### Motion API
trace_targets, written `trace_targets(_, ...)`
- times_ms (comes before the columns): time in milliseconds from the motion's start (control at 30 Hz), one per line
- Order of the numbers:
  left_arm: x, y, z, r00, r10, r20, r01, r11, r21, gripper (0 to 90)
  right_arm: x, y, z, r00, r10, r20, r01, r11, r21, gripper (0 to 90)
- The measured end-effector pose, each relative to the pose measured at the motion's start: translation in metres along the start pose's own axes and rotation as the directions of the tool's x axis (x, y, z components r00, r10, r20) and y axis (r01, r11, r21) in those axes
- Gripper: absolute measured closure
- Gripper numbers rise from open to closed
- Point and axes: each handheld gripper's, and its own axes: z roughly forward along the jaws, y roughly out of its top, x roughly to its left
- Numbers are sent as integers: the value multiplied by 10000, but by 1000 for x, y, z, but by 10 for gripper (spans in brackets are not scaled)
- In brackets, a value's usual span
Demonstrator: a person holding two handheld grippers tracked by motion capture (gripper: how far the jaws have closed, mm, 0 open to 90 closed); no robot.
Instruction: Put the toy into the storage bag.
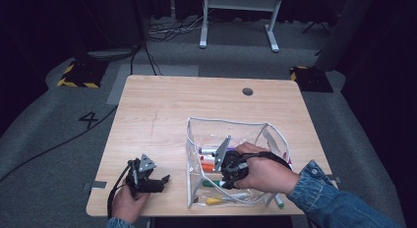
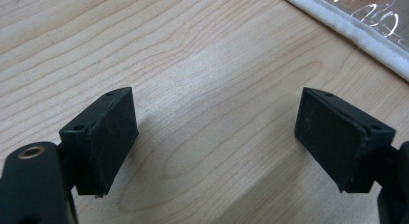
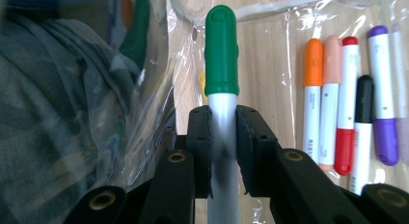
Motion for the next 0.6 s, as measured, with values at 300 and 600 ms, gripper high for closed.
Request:
trace_targets(300, 0, 0, 0, 10000, -44, 8, 44, 10000, -7, 151, -5, -1, 20, 9994, 57, -342, -44, 9993, 383, 770)
trace_targets(600, 0, 0, 0, 10000, -48, 12, 48, 10000, -8, 151, -11, -5, 10, 9971, 690, 312, -666, 9951, -736, 513)
